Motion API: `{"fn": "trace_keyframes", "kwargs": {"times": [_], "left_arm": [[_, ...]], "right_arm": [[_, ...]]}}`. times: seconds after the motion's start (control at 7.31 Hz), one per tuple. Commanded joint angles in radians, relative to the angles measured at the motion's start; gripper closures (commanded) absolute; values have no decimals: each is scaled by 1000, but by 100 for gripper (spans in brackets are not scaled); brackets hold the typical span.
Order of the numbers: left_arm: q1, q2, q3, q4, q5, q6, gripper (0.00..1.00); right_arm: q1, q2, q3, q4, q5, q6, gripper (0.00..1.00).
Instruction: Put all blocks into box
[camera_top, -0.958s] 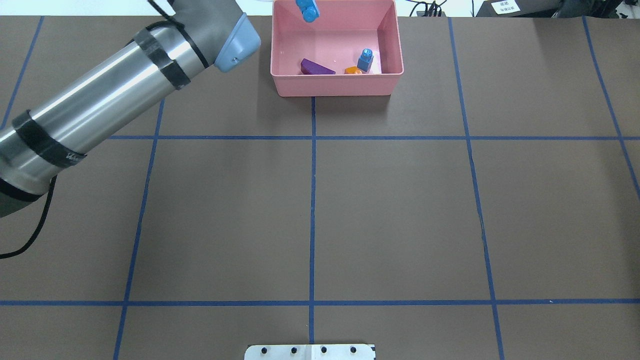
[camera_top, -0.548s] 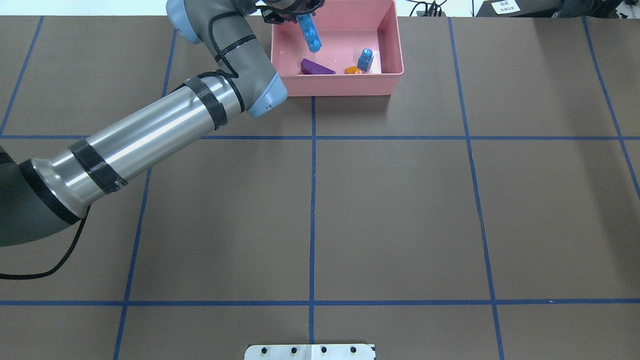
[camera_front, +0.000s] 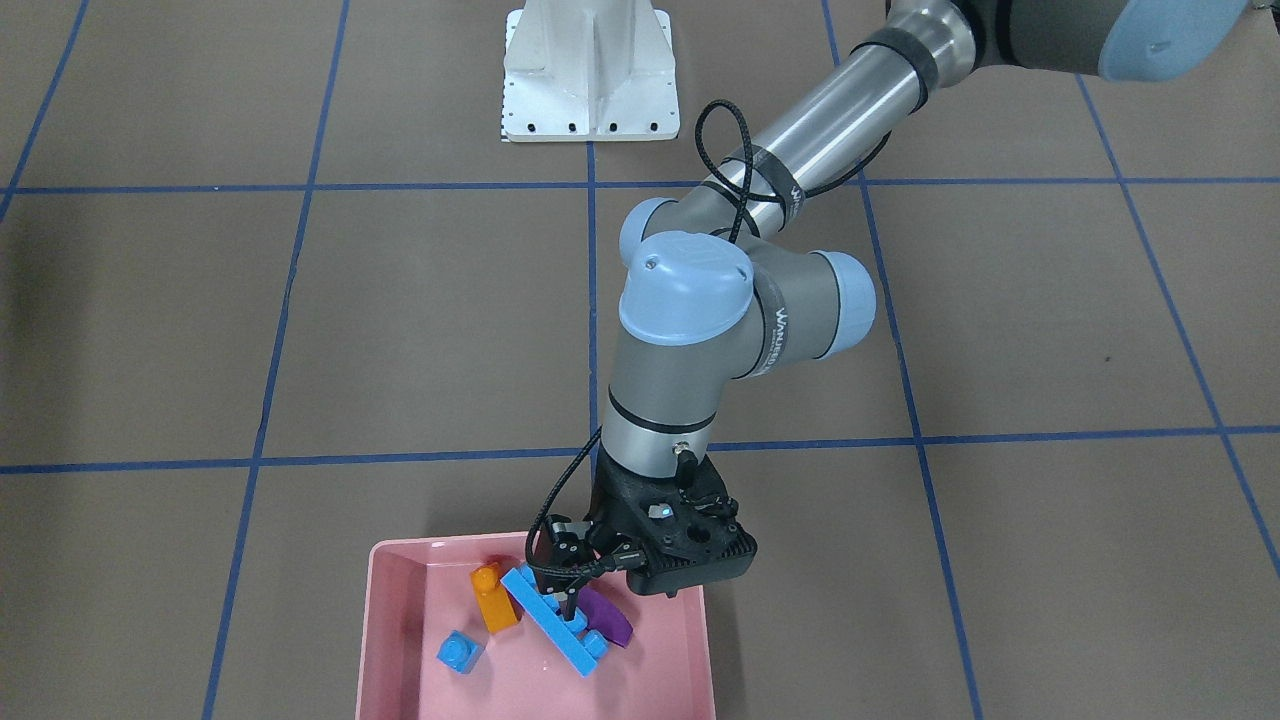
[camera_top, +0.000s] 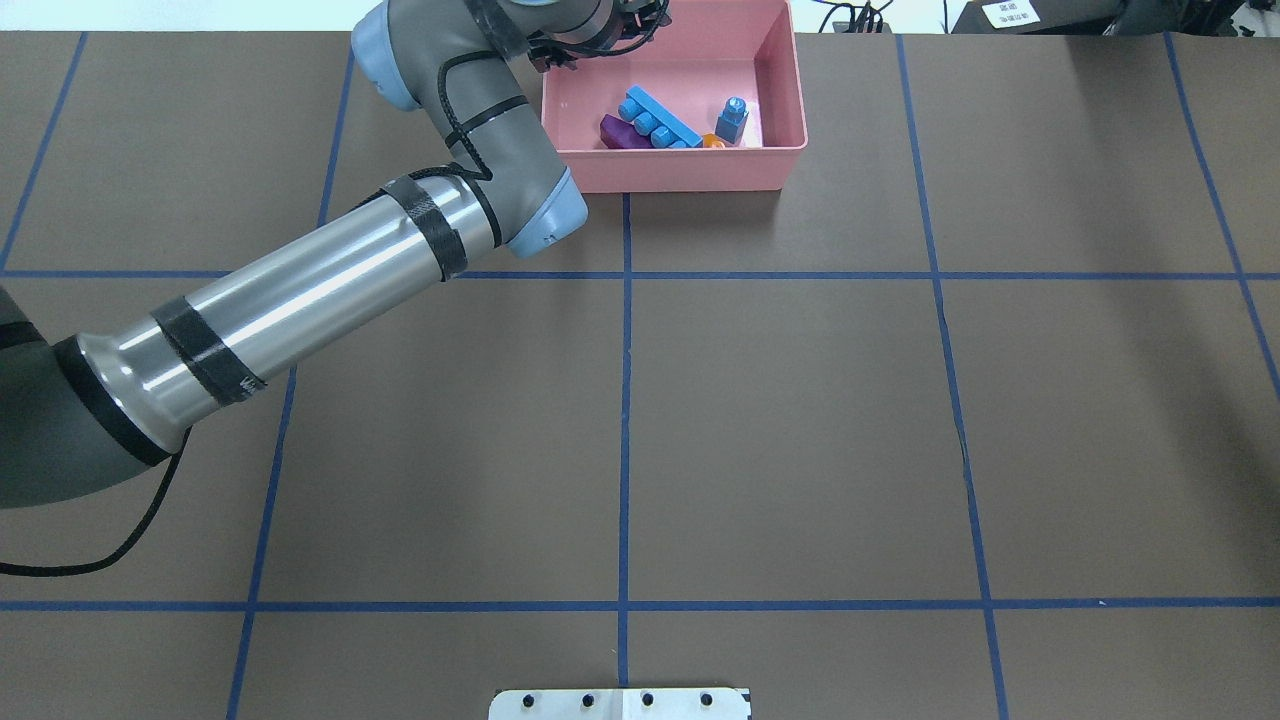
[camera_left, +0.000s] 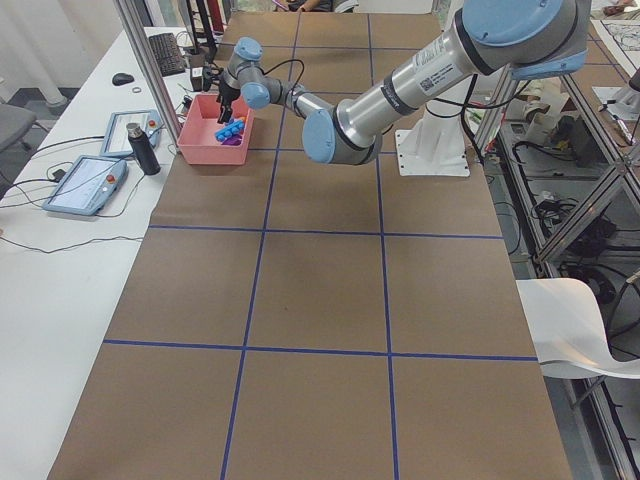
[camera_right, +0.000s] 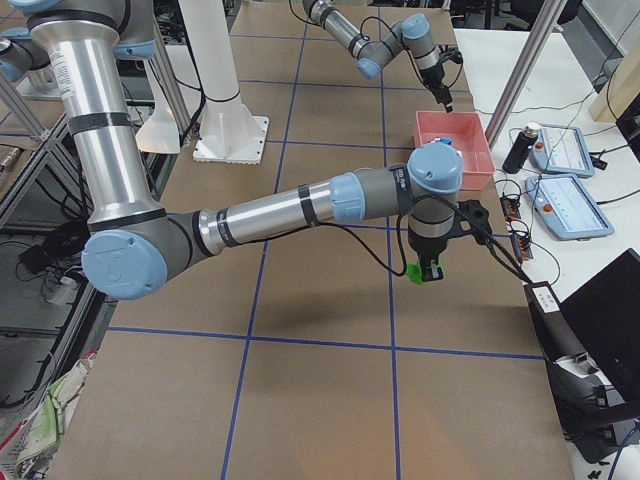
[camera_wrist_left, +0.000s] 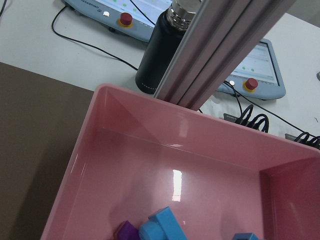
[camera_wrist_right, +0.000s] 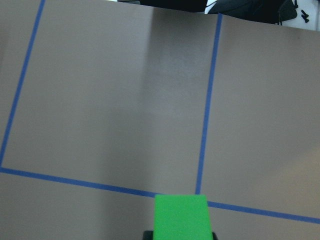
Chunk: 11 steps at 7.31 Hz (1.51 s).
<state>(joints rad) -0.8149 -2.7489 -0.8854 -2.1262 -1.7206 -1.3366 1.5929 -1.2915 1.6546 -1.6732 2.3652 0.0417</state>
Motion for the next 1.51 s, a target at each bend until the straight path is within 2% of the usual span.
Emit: {"fn": "trace_keyframes", "kwargs": {"times": [0.0,0.14,0.27,0.41,0.68,0.82,0.96,1.1,1.37], "left_arm": [[-64,11,-119,249,-121,110,0],[-101,43,-174,314,-175,160,0],[-139,117,-267,384,-235,248,0],[-150,202,-391,481,-244,325,0],[-150,346,-618,685,-241,465,0],[-148,429,-703,702,-240,490,0],[-150,530,-795,704,-238,528,0],[-153,616,-876,706,-237,587,0],[-167,737,-969,704,-232,640,0]], "right_arm": [[-100,127,-4,3,16,178,100],[-199,208,-6,7,5,270,100],[-276,301,-28,12,-4,405,100],[-339,389,-67,16,-56,447,100],[-427,571,-213,29,-133,500,100],[-464,615,-293,102,-171,524,100],[-479,645,-403,266,-211,555,100],[-514,676,-500,380,-240,602,100],[-579,698,-583,467,-315,619,100]]}}
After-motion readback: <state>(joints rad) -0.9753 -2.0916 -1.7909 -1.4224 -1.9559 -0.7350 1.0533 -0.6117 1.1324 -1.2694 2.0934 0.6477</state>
